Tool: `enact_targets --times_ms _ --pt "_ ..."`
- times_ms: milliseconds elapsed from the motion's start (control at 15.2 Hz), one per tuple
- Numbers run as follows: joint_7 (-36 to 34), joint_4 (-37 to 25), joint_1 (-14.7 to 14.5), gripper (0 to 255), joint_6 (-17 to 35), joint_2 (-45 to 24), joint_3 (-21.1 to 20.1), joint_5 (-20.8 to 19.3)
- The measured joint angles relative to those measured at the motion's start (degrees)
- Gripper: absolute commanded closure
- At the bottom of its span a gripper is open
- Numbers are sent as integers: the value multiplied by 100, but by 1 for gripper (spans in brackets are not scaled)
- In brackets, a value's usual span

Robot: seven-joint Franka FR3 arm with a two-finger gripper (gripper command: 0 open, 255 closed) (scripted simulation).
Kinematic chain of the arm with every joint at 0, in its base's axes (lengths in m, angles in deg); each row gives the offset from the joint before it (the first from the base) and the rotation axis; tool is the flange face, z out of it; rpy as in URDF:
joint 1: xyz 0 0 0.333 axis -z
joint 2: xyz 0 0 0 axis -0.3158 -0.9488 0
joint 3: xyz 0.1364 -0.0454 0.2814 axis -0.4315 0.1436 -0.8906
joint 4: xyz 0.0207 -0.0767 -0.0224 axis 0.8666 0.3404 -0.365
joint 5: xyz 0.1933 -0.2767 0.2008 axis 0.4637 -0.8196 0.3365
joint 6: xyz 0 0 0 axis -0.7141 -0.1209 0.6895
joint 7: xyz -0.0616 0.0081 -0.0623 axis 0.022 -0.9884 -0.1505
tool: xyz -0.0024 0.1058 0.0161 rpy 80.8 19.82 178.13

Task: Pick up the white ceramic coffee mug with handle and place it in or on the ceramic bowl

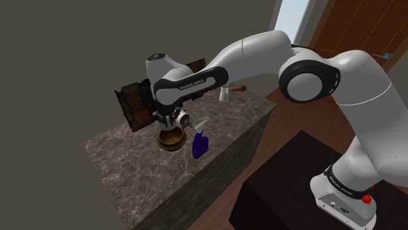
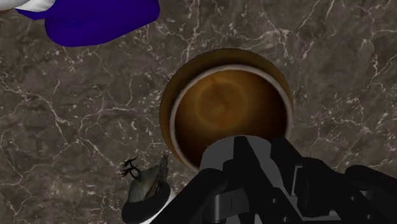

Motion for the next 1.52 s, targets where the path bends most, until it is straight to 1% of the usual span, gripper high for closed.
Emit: enact_targets --times_ms 396,858,924,1386,1518 --pt "-13 87 -5 255 326 -227 21 -25" --pt "-18 68 -13 255 353 -279 24 -28" --pt "-18 67 -13 0 353 -279 24 -28" --pt "-22 131 -8 0 337 -202 19 -25" --pt "-4 -25 -7 0 82 -90 5 -6"
